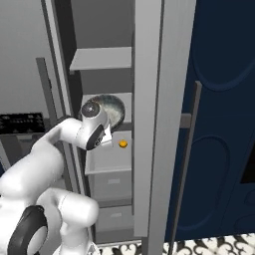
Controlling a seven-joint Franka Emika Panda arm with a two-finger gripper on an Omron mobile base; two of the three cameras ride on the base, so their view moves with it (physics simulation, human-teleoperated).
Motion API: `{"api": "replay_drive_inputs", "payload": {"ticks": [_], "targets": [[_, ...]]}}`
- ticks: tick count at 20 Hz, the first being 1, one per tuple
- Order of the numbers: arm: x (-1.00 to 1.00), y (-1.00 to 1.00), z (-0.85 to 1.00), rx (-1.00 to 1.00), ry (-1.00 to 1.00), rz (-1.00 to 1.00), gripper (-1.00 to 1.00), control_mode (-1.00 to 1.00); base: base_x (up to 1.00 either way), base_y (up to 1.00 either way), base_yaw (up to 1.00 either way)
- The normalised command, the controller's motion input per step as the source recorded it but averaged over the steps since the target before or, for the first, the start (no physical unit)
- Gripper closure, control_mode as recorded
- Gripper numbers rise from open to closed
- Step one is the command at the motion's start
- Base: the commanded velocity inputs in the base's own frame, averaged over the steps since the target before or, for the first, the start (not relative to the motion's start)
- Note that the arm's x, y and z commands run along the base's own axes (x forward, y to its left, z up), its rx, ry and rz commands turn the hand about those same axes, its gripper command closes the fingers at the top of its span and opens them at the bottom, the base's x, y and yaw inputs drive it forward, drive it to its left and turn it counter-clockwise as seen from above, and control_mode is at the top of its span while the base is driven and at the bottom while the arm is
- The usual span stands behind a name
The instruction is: Pick the chicken drumstick and eggplant from their plates and place them in the bowl. Then put the bowl in the fridge.
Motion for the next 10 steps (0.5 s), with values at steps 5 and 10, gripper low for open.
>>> {"api": "replay_drive_inputs", "payload": {"ticks": [5,10], "targets": [[0.91,-0.03,-0.06,0.01,0.01,0.00,1.00,-1.00,0.00,0.00,0.00],[0.78,0.00,-0.02,0.04,0.03,0.00,1.00,-1.00,0.00,0.00,0.00]]}}
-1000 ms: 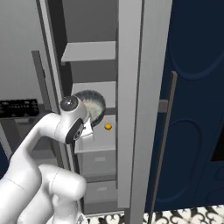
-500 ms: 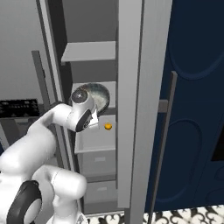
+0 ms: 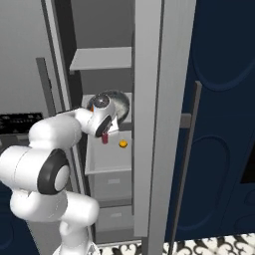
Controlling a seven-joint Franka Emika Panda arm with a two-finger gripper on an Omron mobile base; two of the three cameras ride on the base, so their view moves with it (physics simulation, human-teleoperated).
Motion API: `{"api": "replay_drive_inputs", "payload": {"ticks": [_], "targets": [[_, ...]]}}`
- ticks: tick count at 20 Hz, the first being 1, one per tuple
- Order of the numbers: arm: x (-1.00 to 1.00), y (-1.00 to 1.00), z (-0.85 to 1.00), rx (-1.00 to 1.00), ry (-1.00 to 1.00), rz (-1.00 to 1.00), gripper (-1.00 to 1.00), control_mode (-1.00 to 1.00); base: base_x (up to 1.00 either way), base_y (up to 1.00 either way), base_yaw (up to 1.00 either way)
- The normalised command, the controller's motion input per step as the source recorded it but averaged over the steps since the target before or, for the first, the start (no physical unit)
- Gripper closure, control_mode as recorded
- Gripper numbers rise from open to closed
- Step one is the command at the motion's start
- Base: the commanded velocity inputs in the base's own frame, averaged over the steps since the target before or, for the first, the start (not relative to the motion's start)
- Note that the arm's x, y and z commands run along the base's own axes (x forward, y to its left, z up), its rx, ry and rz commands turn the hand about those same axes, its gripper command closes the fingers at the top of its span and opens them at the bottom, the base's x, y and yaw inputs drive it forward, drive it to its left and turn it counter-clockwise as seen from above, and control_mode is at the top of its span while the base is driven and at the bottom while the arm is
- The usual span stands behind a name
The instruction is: Pick the chicken drumstick and eggplant from their plates and place them in the bowl. Then put the bowl in the fridge.
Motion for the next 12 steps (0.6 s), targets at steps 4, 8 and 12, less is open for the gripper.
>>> {"api": "replay_drive_inputs", "payload": {"ticks": [4,8,12], "targets": [[0.59,0.00,-0.06,0.01,0.15,0.00,1.00,-1.00,0.00,0.00,0.00],[0.25,0.01,-0.06,0.05,0.08,0.00,1.00,-1.00,0.00,0.00,0.00],[0.02,-0.03,-0.10,0.03,0.00,-0.01,1.00,-1.00,0.00,0.00,0.00]]}}
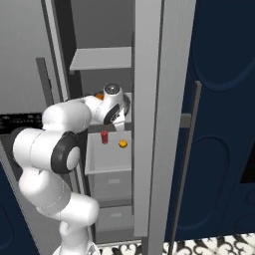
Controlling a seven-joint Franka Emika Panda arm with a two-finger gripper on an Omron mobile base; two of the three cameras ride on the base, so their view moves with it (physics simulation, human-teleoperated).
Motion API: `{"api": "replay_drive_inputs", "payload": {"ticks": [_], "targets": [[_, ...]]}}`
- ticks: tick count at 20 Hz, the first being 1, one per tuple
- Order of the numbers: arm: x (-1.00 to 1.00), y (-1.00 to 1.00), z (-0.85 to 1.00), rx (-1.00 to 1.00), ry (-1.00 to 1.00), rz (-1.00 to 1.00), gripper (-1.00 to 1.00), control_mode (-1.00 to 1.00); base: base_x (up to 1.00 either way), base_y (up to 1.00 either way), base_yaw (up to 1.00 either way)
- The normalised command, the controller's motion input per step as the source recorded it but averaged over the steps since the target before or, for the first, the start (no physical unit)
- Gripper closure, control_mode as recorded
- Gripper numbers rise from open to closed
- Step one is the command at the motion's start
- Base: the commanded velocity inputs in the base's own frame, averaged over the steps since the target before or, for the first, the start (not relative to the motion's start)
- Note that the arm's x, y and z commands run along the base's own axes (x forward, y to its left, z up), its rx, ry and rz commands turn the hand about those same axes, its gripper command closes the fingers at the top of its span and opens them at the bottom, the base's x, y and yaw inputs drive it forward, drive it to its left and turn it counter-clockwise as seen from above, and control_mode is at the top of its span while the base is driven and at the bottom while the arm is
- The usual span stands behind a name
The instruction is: Pick the chicken drumstick and eggplant from their plates and place them in the bowl. Then put the bowl in the fridge.
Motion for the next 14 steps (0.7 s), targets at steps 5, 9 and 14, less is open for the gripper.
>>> {"api": "replay_drive_inputs", "payload": {"ticks": [5,9,14], "targets": [[0.28,-0.10,-0.06,0.05,0.00,-0.09,1.00,-1.00,0.00,0.00,0.00],[0.71,0.00,-0.06,0.00,0.00,-0.10,1.00,-1.00,0.00,0.00,0.00],[0.43,0.00,-0.36,0.00,0.02,-0.03,1.00,-1.00,0.00,0.00,0.00]]}}
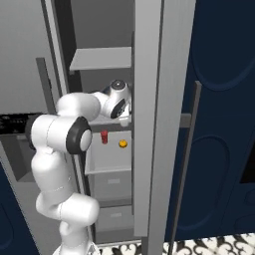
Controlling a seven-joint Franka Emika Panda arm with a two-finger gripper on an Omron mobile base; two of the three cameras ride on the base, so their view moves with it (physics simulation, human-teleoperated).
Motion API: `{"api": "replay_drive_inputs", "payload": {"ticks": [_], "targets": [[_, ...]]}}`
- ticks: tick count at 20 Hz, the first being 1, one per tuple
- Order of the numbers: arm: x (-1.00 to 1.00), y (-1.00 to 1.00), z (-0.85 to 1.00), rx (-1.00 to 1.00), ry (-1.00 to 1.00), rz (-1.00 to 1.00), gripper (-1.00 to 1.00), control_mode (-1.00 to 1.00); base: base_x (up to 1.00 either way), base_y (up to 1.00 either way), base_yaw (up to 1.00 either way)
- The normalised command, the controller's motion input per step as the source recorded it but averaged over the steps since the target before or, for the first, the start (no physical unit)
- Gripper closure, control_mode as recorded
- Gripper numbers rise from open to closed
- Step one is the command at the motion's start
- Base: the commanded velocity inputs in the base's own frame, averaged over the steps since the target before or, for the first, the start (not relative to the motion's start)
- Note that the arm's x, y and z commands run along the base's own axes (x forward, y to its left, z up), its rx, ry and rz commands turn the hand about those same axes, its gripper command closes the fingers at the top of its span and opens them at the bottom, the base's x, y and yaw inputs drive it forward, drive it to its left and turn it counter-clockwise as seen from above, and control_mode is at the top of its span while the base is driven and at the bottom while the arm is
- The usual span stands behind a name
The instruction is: Pick the chicken drumstick and eggplant from their plates and place them in the bowl. Then put the bowl in the fridge.
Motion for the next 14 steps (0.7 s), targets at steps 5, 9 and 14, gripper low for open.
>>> {"api": "replay_drive_inputs", "payload": {"ticks": [5,9,14], "targets": [[0.31,0.04,-0.74,0.00,0.05,0.00,1.00,-1.00,0.00,0.00,0.00],[0.21,0.13,-0.21,0.00,0.06,0.00,1.00,-1.00,0.00,0.00,0.00],[-0.22,0.01,0.41,0.00,-0.19,0.00,-1.00,-1.00,0.00,0.00,0.00]]}}
